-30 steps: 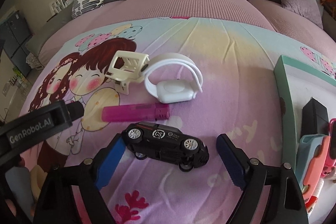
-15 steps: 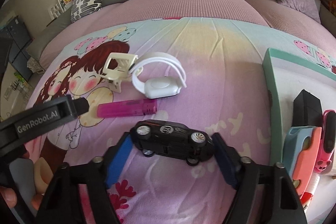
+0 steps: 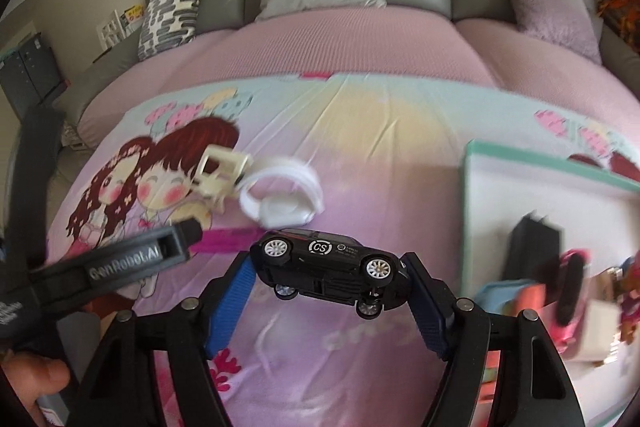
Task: Organize rigid objects
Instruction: 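Grasp the black toy car with the right tool while left tool grasps the pink lighter, then carry the black toy car and pink lighter over the tray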
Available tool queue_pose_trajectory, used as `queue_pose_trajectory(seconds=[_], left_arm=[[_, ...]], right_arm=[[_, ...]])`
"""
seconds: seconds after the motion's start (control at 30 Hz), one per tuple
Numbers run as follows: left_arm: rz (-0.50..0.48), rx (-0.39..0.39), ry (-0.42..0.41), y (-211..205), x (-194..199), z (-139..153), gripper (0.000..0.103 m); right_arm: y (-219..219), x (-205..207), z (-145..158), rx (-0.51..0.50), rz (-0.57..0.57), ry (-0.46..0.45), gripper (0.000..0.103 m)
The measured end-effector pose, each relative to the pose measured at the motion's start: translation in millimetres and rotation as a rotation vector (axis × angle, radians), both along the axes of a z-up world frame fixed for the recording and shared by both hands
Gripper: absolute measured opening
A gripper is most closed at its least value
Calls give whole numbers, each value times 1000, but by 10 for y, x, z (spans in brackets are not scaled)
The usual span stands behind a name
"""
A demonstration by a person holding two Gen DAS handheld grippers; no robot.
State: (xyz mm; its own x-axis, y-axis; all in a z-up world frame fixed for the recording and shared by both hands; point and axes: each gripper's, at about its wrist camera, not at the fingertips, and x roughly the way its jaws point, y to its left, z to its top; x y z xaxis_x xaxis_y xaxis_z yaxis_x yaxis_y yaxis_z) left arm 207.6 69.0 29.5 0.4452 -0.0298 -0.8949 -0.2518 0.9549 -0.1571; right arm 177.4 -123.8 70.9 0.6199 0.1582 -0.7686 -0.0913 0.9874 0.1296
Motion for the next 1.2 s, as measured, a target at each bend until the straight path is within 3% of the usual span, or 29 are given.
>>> queue_pose_trajectory(seconds=[0.17, 0.3, 0.5, 0.73, 0.83, 1.03, 1.2], left_arm=[[-85, -24, 1, -193, 61, -28, 103], [-142, 12, 14, -395, 118, -56, 103], [-177, 67, 33, -602, 203, -118, 103], [-147, 127, 50, -714, 274, -184, 102], [-159, 136, 32, -754, 226, -126, 82], [-171, 157, 27, -810, 223, -21, 82], [-147, 176, -44, -759, 111, 288, 82]], right_arm=[[-211, -13, 152, -10, -54, -39, 76], [-342, -14, 189, -12, -86, -47, 76], [-420, -13, 200, 4, -98, -43, 76], [-504, -29, 217, 16, -112, -44, 76], [-545, -30, 214, 20, -122, -41, 76], [-621, -32, 216, 27, -132, -36, 76], [-711, -68, 288, 41, -144, -50, 76]])
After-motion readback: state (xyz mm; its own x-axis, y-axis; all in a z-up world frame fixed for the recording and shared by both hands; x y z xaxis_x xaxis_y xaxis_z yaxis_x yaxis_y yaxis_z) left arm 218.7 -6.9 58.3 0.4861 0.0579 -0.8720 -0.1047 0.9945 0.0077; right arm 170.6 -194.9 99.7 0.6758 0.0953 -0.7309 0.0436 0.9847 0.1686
